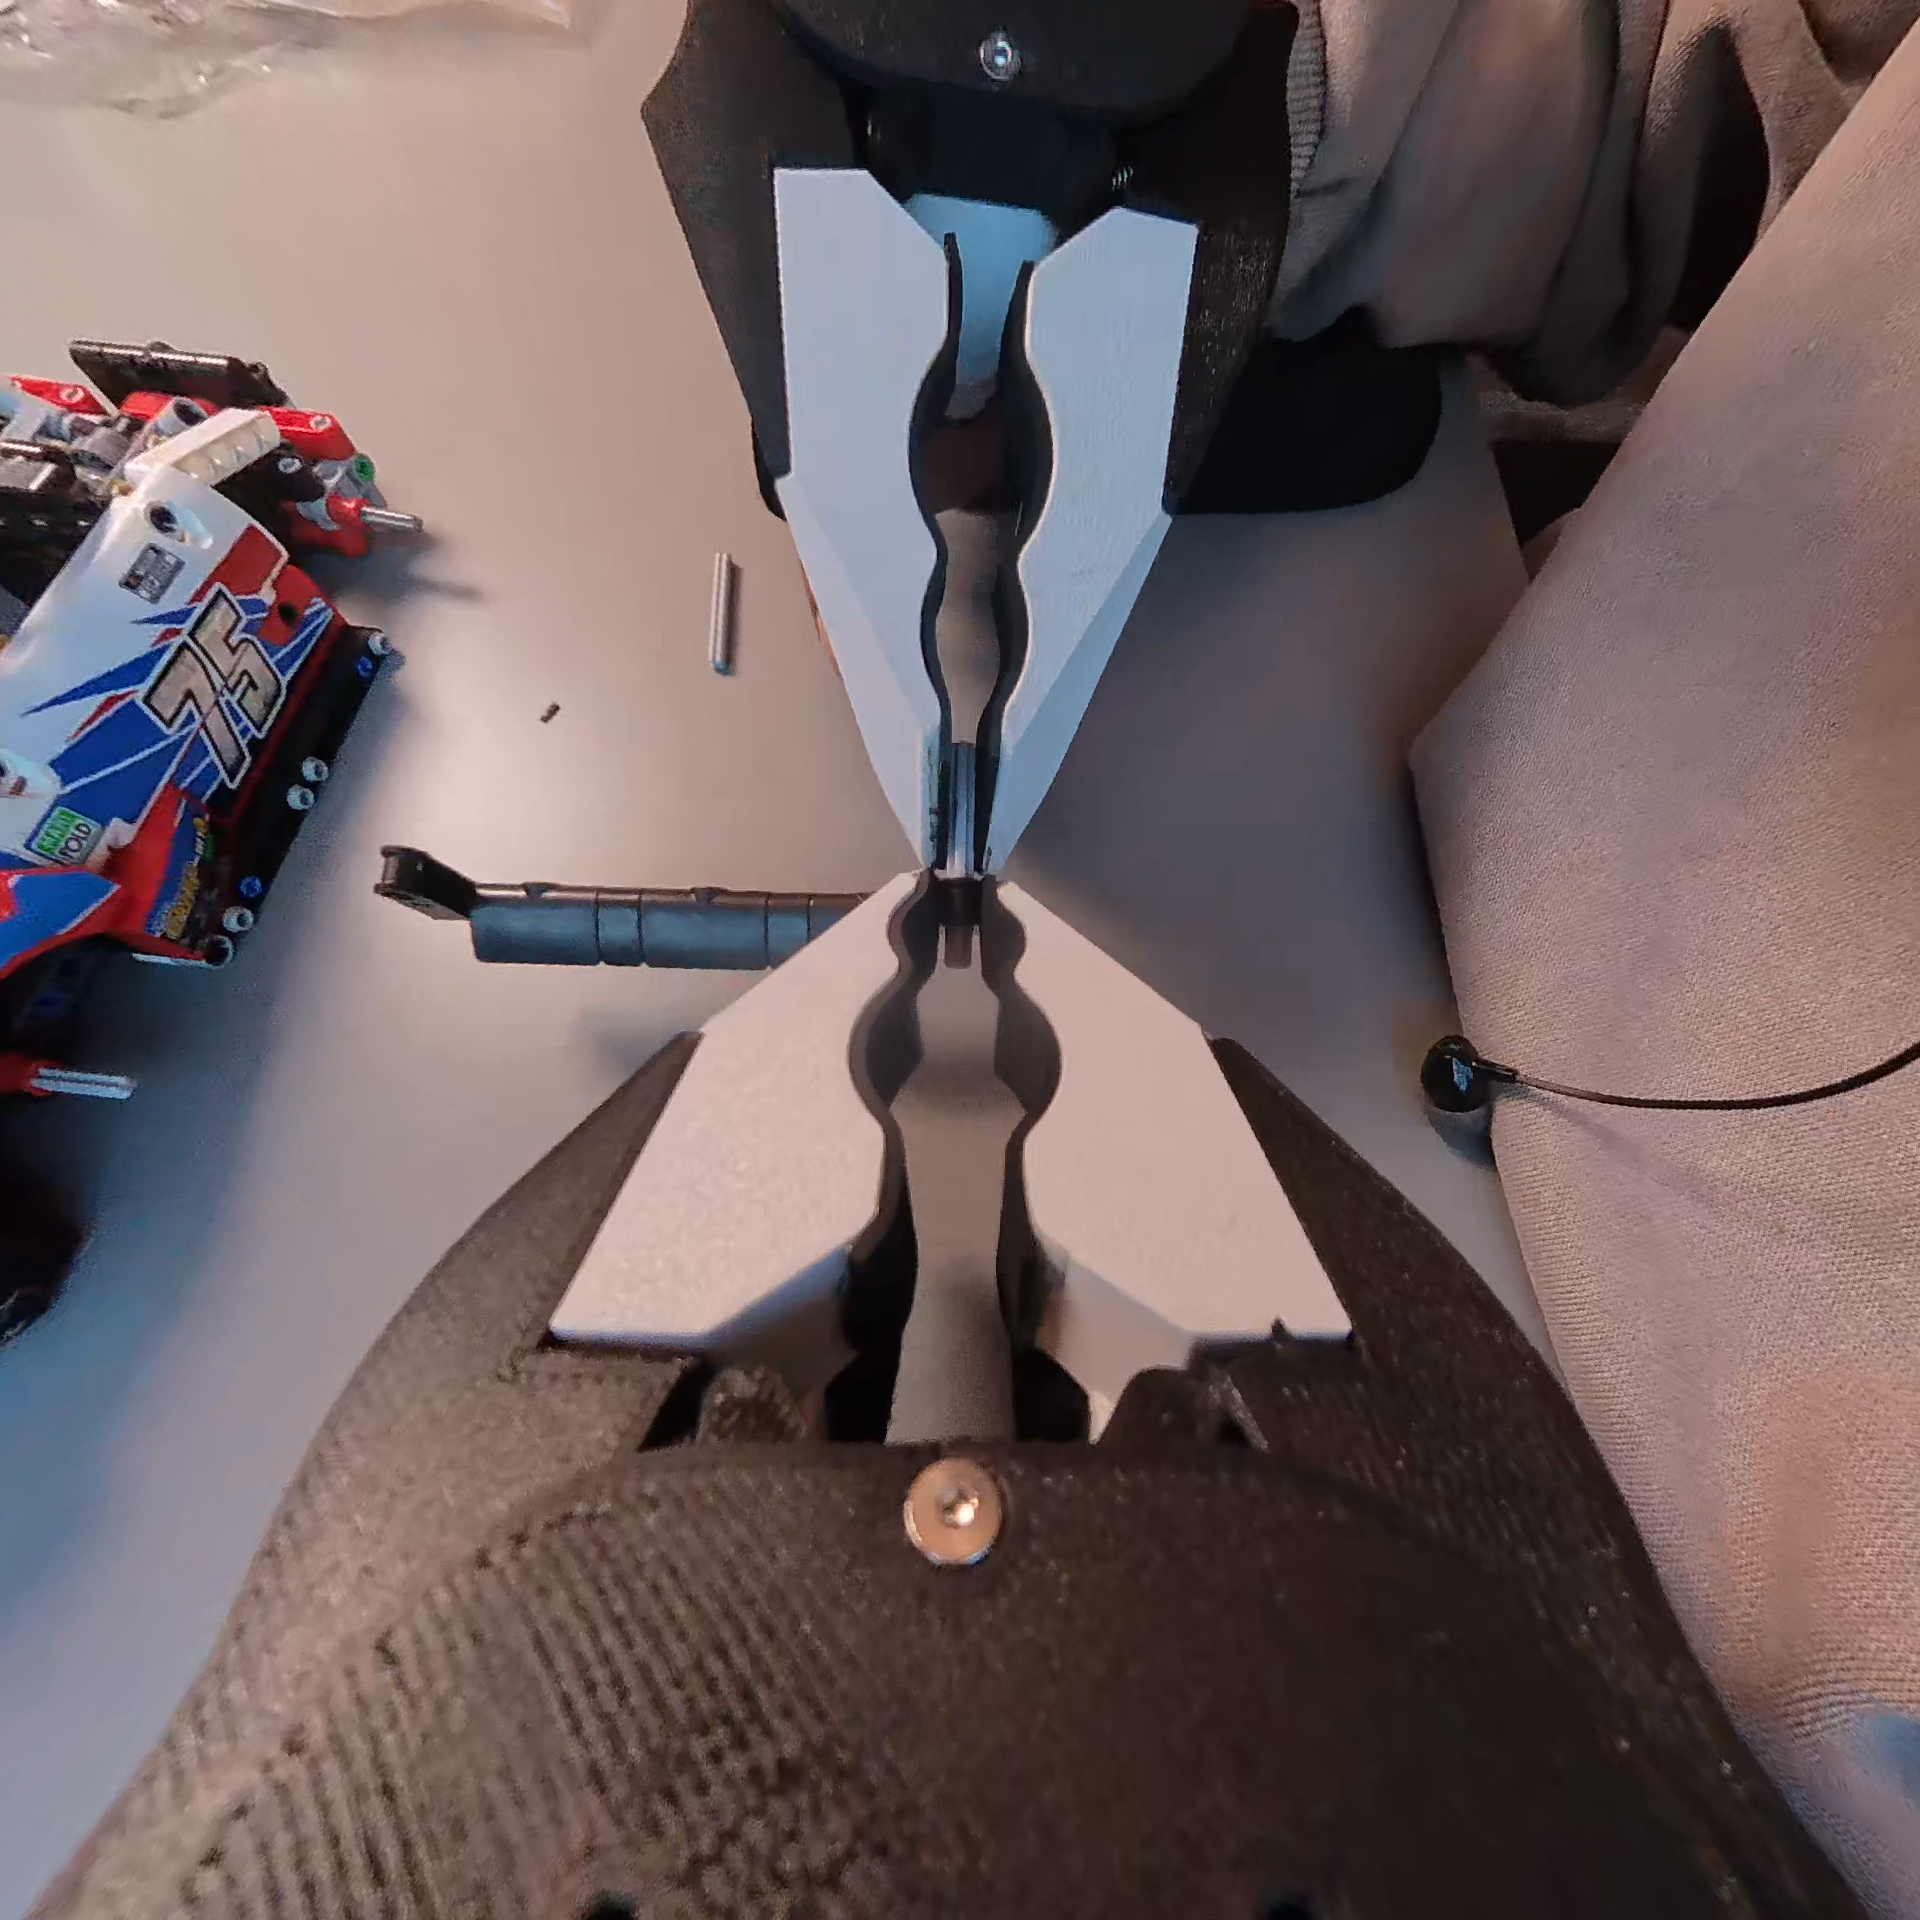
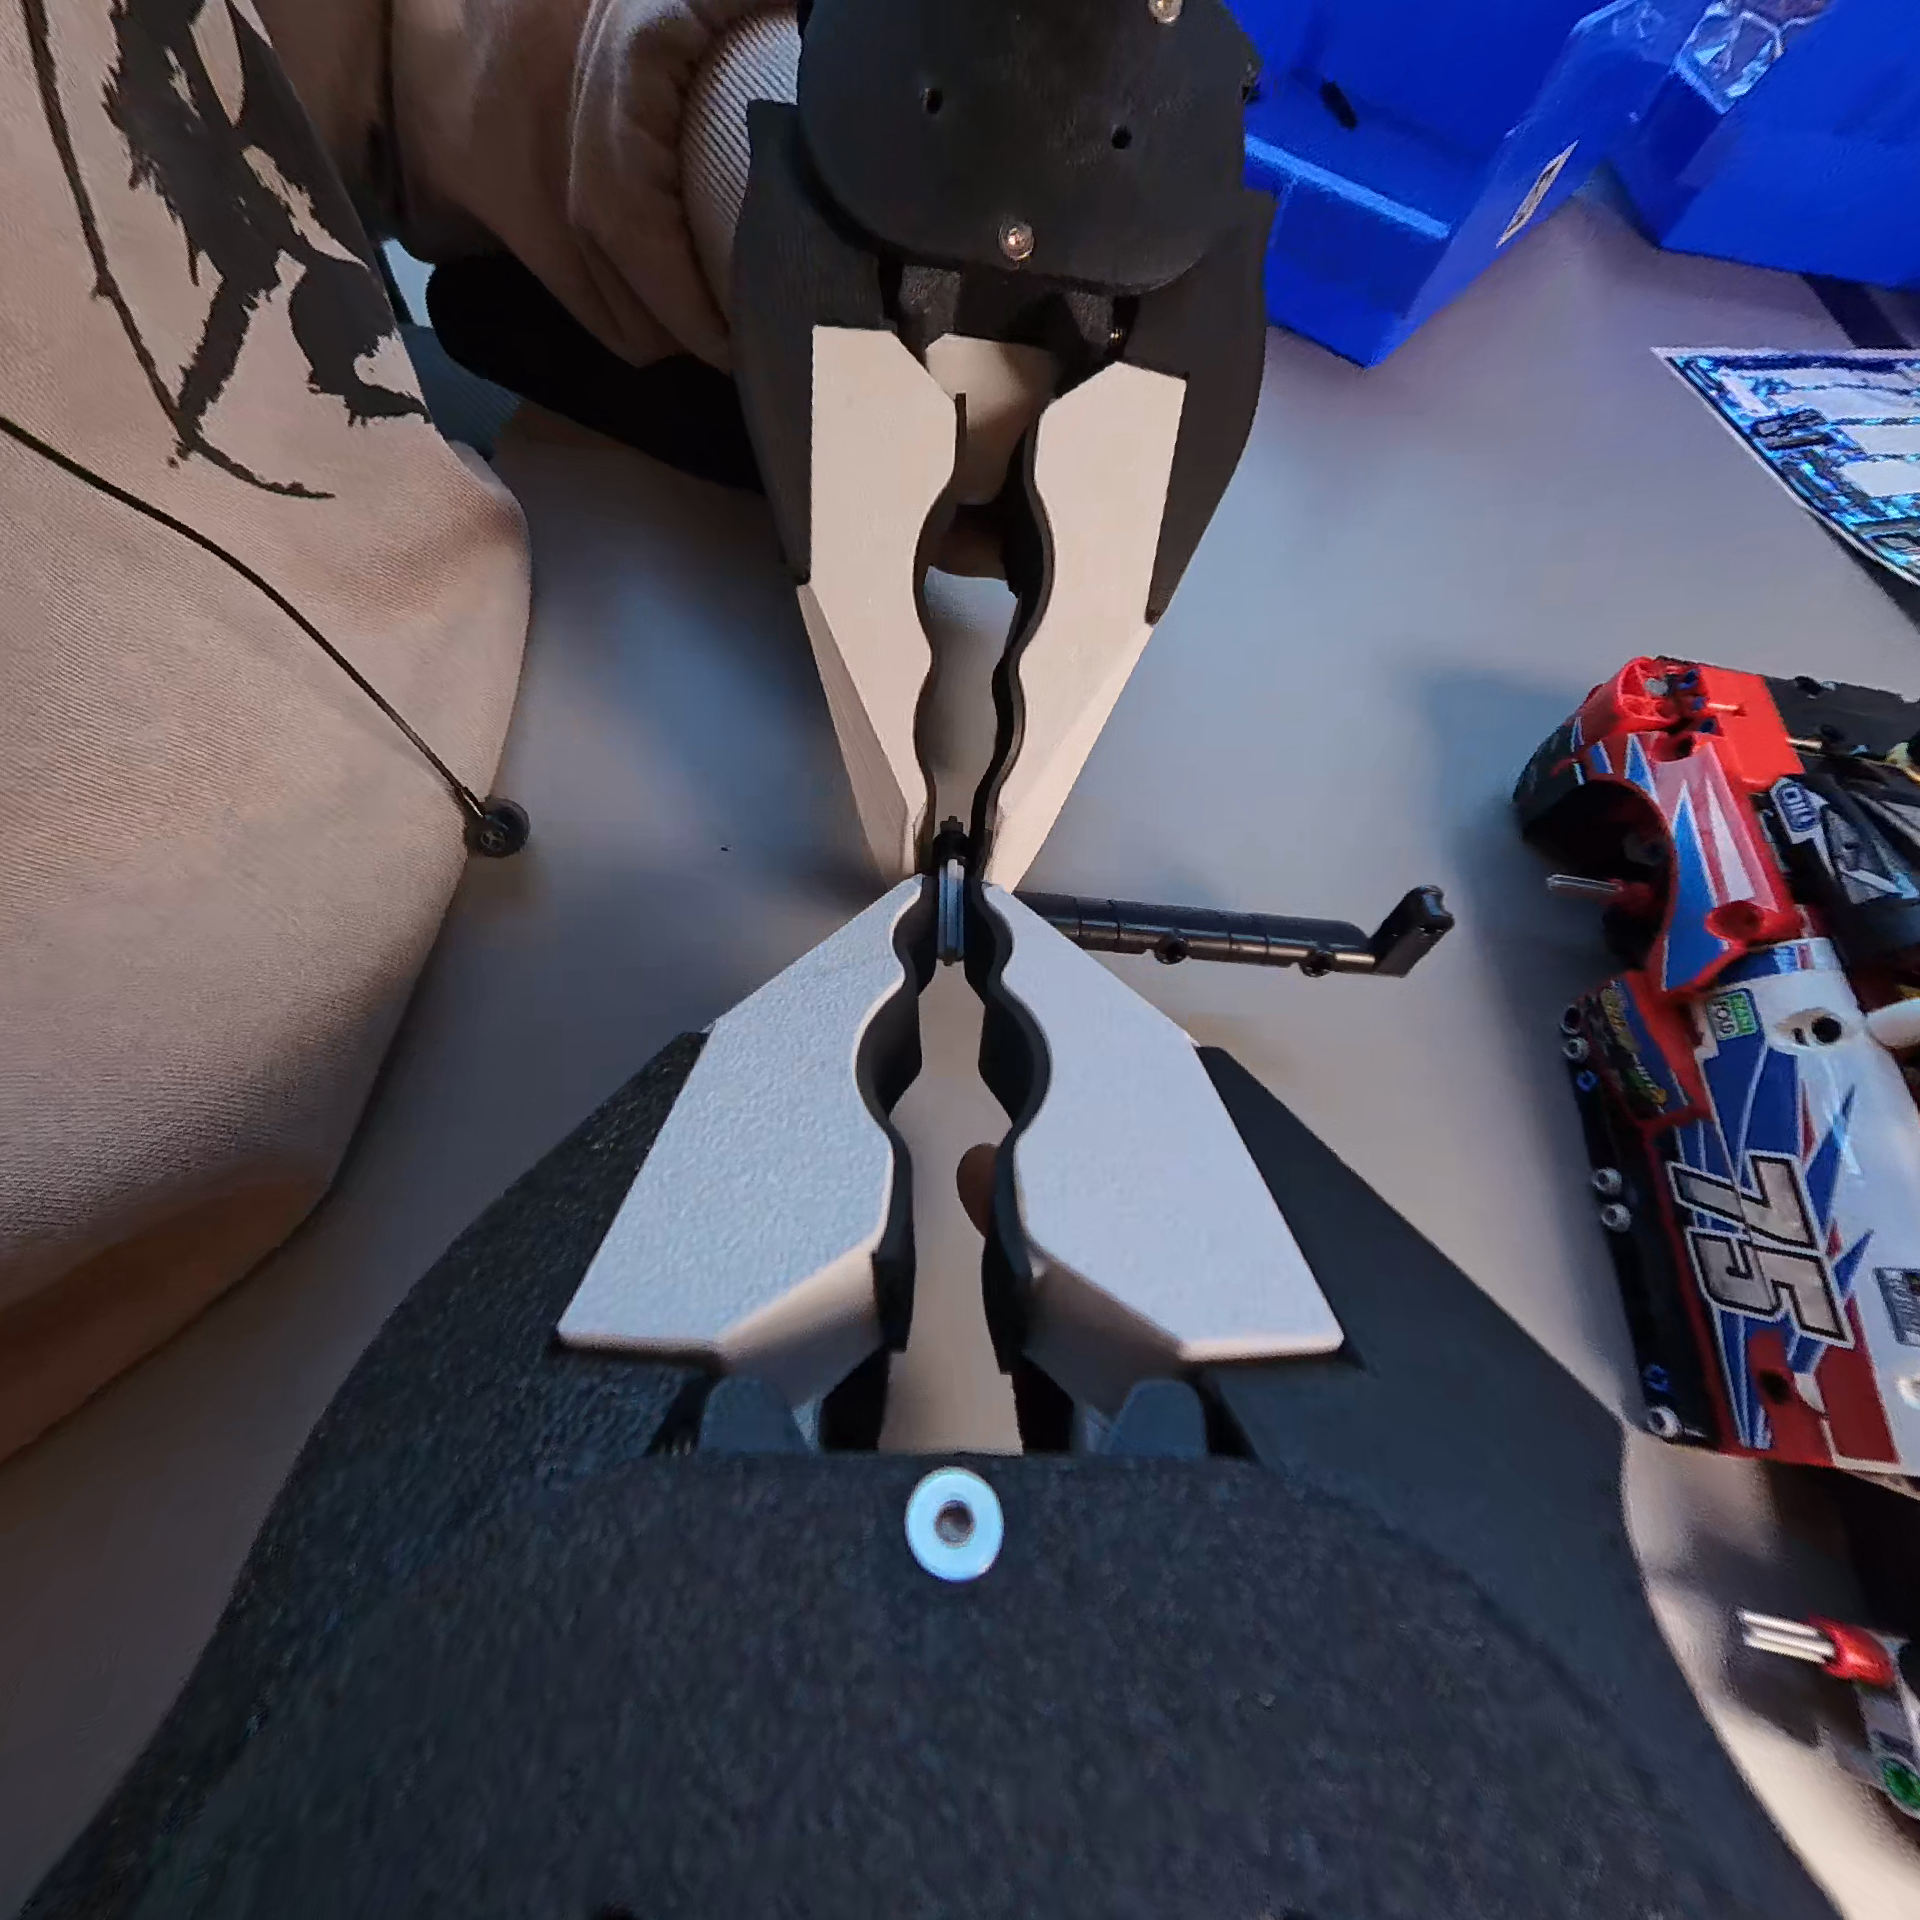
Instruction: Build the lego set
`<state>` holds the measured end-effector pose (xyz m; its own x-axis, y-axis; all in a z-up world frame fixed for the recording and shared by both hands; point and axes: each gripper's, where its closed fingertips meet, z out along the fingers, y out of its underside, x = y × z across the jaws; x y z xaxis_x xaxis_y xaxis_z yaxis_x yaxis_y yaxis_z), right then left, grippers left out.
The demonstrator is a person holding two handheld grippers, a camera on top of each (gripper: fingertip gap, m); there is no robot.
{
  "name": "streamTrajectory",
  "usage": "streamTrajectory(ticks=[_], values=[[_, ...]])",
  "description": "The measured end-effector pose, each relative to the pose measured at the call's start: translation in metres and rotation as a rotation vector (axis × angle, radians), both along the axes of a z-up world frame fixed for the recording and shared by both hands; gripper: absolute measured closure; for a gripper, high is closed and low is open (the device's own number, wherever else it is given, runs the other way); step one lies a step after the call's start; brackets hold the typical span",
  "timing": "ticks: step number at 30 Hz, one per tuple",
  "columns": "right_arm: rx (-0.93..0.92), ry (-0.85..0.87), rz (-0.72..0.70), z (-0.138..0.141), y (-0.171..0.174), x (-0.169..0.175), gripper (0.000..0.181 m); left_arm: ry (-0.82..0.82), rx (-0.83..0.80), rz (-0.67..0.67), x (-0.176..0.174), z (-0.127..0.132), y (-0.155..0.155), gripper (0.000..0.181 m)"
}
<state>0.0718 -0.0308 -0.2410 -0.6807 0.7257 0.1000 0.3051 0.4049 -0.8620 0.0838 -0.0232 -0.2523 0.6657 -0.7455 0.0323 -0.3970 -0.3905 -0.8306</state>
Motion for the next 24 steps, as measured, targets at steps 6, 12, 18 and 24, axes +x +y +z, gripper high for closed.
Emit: streamTrajectory(ticks=[6,12,18,24], values=[[-0.037,0.009,0.018,0.002,-0.006,0.0,0.179,0.005,0.016,-0.008,0.0,0.002,-0.006,0.176],[-0.092,0.037,0.021,0.011,-0.006,0.0,0.179,-0.037,0.04,-0.007,0.0,0.012,-0.007,0.175],[-0.146,0.067,0.024,0.021,-0.005,0.002,0.179,-0.14,0.052,-0.011,0.0,0.024,-0.007,0.175],[-0.186,0.084,0.03,0.028,-0.003,0.003,0.179,-0.14,0.082,-0.02,0.0,0.032,-0.005,0.175]])
